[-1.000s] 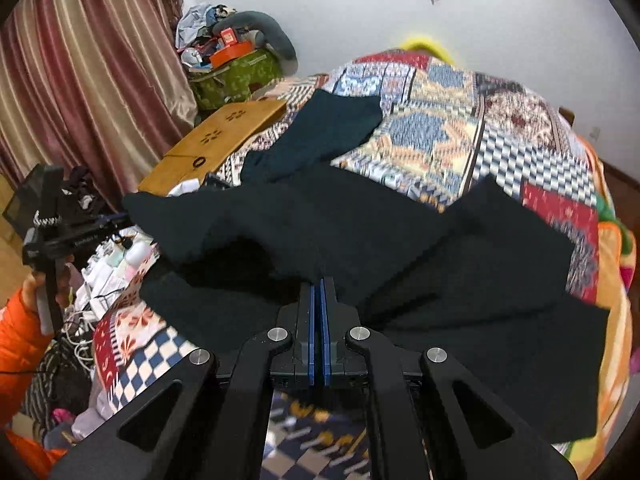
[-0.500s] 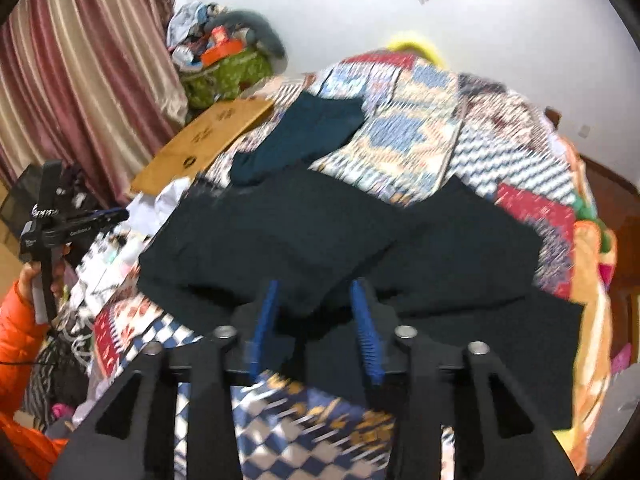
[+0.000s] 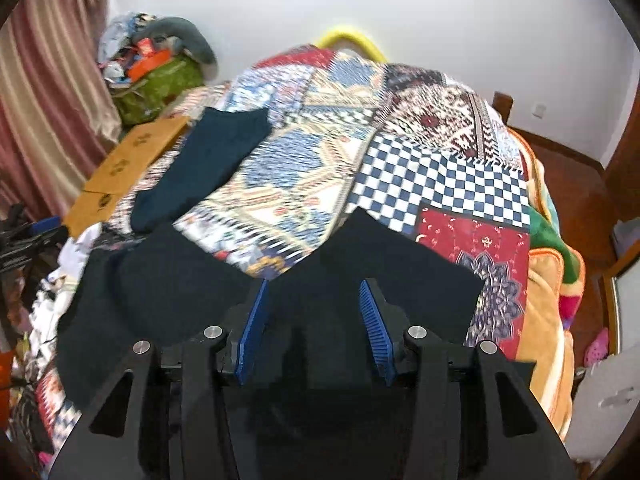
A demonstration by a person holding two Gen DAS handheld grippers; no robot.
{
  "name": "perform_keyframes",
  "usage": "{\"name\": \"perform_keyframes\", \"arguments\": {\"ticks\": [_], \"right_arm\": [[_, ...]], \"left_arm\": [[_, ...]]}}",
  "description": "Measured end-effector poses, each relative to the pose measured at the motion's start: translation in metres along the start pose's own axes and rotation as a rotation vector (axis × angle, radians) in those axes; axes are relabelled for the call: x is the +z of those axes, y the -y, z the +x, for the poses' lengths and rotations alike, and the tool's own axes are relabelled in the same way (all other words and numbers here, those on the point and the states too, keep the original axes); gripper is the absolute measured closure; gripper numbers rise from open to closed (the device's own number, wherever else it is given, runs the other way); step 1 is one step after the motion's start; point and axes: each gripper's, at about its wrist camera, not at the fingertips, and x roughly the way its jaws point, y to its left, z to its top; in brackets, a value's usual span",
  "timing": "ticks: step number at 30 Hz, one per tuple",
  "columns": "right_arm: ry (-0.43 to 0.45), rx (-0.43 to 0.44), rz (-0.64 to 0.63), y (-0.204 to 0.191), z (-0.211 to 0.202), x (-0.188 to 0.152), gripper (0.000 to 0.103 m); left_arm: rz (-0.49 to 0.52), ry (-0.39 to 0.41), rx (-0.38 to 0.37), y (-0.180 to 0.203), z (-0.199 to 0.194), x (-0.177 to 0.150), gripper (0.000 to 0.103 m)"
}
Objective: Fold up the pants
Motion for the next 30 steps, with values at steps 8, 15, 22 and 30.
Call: {"name": "perform_keyframes", "arguments": {"ticks": [8,15,22,30], "right_arm": [[-0.105,0.02,0.08,0.029,0.087,0.033,0.06],[-0.153,-0.012,0.118,0.039,0.139,0.045,0.06],[-0.118,-0.017,0.135,0.051,0.144,0.045,0.092],[0.002,-0.001,0.197,0.077,0.06,0.034,0.093]], "left_arm": [[0.043,-0.109,0.002,0.015,0.064,0.008,0.022],[0.061,-0.175,0.009,0.019,0.095,0.0,0.022],[0.075,-0.181,0.029,0.026,0.097,0.001,0.022],[0.13,-0.155,-0.006,0.059,0.062,0.002,0.022]]}}
